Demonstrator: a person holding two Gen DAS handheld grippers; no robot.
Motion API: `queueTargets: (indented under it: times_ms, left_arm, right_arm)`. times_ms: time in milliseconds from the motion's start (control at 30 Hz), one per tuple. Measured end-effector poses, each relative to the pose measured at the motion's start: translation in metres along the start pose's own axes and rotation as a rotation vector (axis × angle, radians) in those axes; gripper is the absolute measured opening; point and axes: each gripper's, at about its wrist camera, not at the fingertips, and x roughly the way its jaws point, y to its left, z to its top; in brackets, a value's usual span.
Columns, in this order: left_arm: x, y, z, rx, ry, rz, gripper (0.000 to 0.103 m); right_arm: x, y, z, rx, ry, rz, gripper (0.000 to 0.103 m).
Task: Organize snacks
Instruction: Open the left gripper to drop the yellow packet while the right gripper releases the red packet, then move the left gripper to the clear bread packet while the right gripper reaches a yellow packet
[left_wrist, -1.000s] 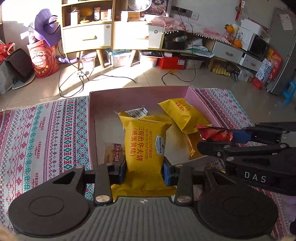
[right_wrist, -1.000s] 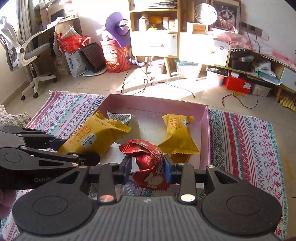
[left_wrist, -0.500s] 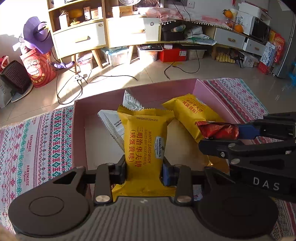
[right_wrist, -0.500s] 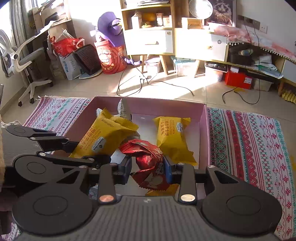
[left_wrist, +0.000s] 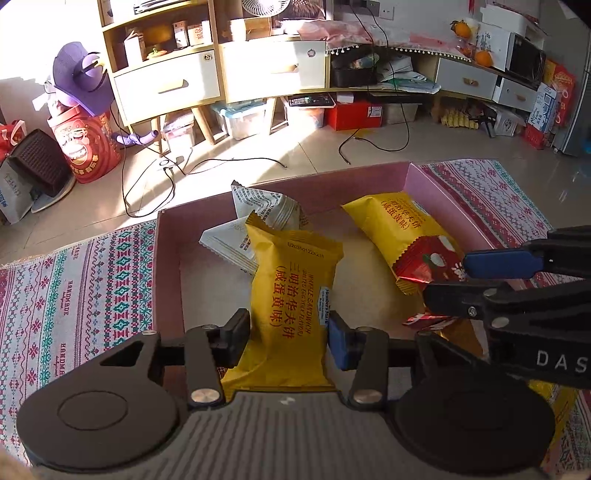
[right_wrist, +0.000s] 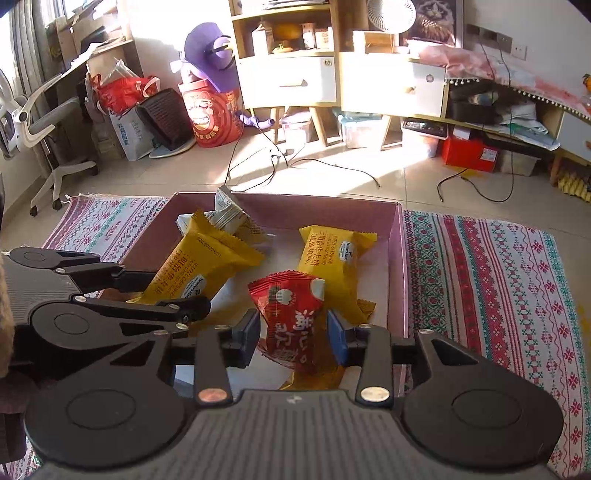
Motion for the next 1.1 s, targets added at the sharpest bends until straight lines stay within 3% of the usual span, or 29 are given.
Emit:
queueTargets:
  times_ms: [100, 200, 400, 867, 1100]
  left_arm:
    - [-0.006, 0.001, -0.002, 0.001, -0.005, -0.006, 0.069]
    - [-0.015, 0.003, -0.005, -0.017, -0.012, -0.013, 0.080]
    - [-0.036, 0.002, -0.013, -0.019, -0.032, -0.025, 0.091]
    - [-0.078, -0.007, -0.043, 0.025, -0.050, -0.029, 0.103]
    - [-0.089, -0.007, -0.059, 0.024, -0.058, -0.036, 0.103]
  right_arm:
    - [-0.006, 0.000, 0.001, 0.000, -0.011, 0.001, 0.058]
    - [-0.014, 0.000, 0.001, -0.005, -0.018, 0.009, 0.066]
    - [-0.032, -0.001, -0.002, -0.012, -0.045, 0.002, 0.076]
    - [-0.071, 0.003, -0.027, -0.068, -0.066, -0.038, 0.088]
    - [-0.083, 0.007, -0.042, -0.083, -0.082, -0.039, 0.093]
